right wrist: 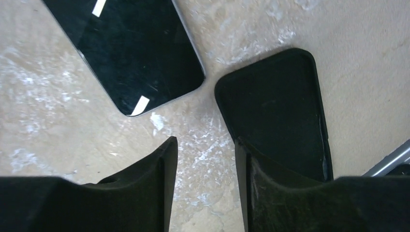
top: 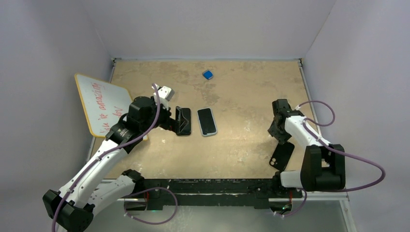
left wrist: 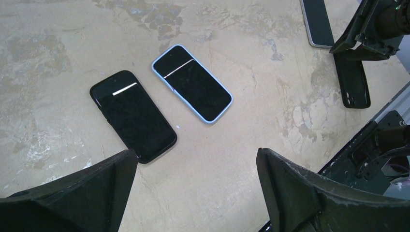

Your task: Put the phone into the phone case

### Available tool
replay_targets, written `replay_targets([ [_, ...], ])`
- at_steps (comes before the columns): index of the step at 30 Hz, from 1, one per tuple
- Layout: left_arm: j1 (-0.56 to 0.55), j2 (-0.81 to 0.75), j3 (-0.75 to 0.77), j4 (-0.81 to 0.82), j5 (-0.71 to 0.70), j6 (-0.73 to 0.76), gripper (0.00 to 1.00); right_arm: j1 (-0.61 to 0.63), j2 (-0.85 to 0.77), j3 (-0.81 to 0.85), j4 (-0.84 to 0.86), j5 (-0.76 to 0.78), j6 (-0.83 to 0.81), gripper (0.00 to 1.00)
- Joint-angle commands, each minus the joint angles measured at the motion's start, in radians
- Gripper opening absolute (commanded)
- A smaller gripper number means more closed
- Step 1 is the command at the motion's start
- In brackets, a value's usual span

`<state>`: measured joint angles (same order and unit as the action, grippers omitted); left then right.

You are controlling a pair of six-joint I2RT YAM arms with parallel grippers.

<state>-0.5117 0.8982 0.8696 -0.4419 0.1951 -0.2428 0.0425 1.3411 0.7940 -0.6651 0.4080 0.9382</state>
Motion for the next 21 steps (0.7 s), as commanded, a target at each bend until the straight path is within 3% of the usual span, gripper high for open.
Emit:
replay_targets([
  [1, 0.000, -0.012, 0.010, 0.030, 0.020, 0.008, 0.99, -0.004, -0.018, -0.029, -0.034, 0.043, 0.055, 0.45],
  [15, -0.001, -0.012, 0.006, 0.035, 0.021, 0.007, 0.99, -0.004, 0.010, -0.119, 0.045, 0.043, 0.058, 0.36],
  [21, -0.001, -0.006, 0.006, 0.038, 0.021, 0.005, 0.99, -0.004, 0.012, -0.144, 0.074, 0.018, 0.055, 0.22],
])
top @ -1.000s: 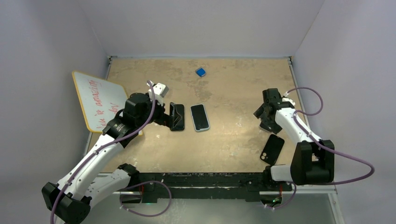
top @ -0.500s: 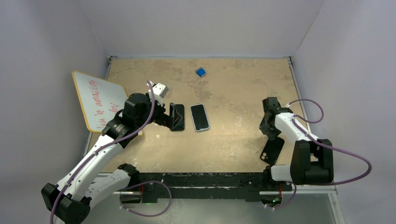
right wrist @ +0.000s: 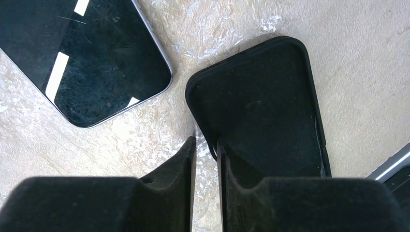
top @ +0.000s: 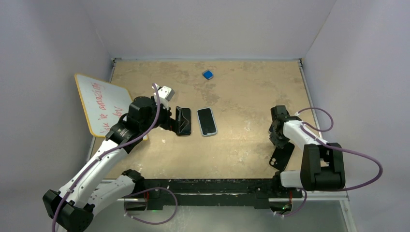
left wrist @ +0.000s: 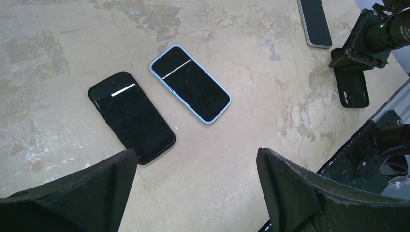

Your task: Put the phone into the phone case

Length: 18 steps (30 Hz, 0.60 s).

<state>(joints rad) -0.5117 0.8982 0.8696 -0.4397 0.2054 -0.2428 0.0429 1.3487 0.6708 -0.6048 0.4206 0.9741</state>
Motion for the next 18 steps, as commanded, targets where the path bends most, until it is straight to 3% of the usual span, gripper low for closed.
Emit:
replay_targets([
  [1, 0.000, -0.006, 0.006, 0.035, 0.010, 0.005, 0.99, -0.005, -0.001, -0.023, 0.019, 0.004, 0.013, 0.20],
  [7, -0.001, -0.007, 0.009, 0.031, -0.013, 0.002, 1.00, -0.005, -0.025, -0.023, 0.023, 0.013, -0.029, 0.00],
  [18, -0.001, -0.001, 0.012, 0.030, -0.021, 0.002, 1.00, 0.002, -0.197, -0.086, 0.103, -0.259, -0.188, 0.00],
])
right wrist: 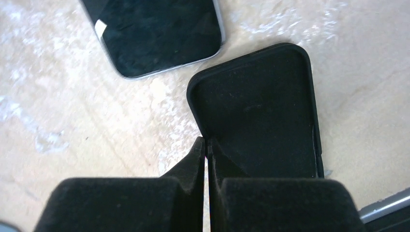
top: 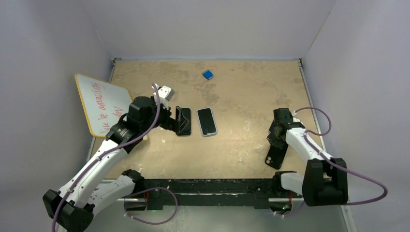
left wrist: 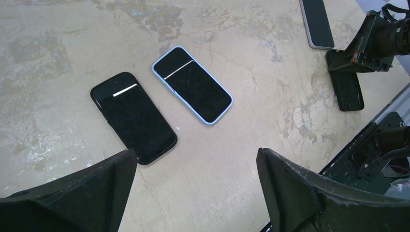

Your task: Put the phone into the phone case

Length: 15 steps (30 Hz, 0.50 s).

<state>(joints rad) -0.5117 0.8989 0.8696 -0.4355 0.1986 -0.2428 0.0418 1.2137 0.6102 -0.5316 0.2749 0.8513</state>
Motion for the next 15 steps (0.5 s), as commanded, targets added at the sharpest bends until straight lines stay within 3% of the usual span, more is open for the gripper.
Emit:
replay_targets([
  [1, 0.000, -0.002, 0.011, 0.026, -0.017, 0.002, 1.00, 0.007, -0.079, -0.030, 0.028, -0.125, -0.072, 0.00],
  [8, 0.001, 0.000, 0.015, 0.025, -0.023, 0.000, 1.00, 0.068, -0.130, -0.066, 0.111, -0.283, -0.093, 0.00],
  [15, 0.001, -0.003, 0.016, 0.018, -0.039, 0.000, 1.00, 0.321, -0.044, -0.020, 0.189, -0.279, 0.046, 0.00],
])
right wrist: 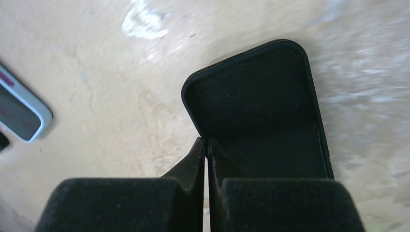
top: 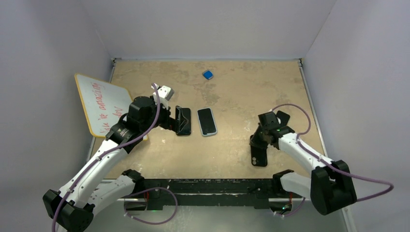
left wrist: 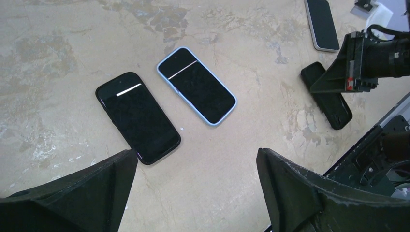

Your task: Put the phone into the phone case

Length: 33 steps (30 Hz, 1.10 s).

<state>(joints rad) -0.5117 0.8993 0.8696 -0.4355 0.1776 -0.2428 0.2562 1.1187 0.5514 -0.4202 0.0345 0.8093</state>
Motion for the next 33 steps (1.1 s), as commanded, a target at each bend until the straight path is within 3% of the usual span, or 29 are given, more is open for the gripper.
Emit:
replay_targets([
  [1, 0.001, -0.006, 0.015, 0.018, -0.023, 0.000, 1.00, 0.140, 0.066, 0.048, 0.093, -0.038, 0.108, 0.00],
  [7, 0.001, -0.010, 0.016, 0.014, -0.038, 0.002, 1.00, 0.311, 0.192, 0.125, 0.176, -0.009, 0.221, 0.00],
  [14, 0.001, -0.008, 0.016, 0.009, -0.045, 0.004, 1.00, 0.371, 0.325, 0.217, 0.221, 0.017, 0.255, 0.02],
  [18, 0.001, -0.008, 0.017, 0.007, -0.047, 0.005, 1.00, 0.371, 0.343, 0.259, 0.166, 0.057, 0.238, 0.20],
  [20, 0.001, -0.008, 0.016, 0.008, -0.046, 0.005, 1.00, 0.369, 0.333, 0.271, 0.140, 0.118, 0.211, 0.37],
  [21, 0.001, -0.008, 0.018, 0.007, -0.044, 0.005, 1.00, 0.353, 0.327, 0.298, 0.096, 0.211, 0.155, 0.58],
  [26, 0.001, -0.007, 0.017, 0.006, -0.039, 0.007, 1.00, 0.263, 0.305, 0.311, 0.072, 0.274, 0.061, 0.87],
  [33, 0.001, -0.001, 0.017, 0.007, -0.035, 0.007, 1.00, 0.085, 0.280, 0.326, 0.040, 0.350, -0.132, 0.99],
])
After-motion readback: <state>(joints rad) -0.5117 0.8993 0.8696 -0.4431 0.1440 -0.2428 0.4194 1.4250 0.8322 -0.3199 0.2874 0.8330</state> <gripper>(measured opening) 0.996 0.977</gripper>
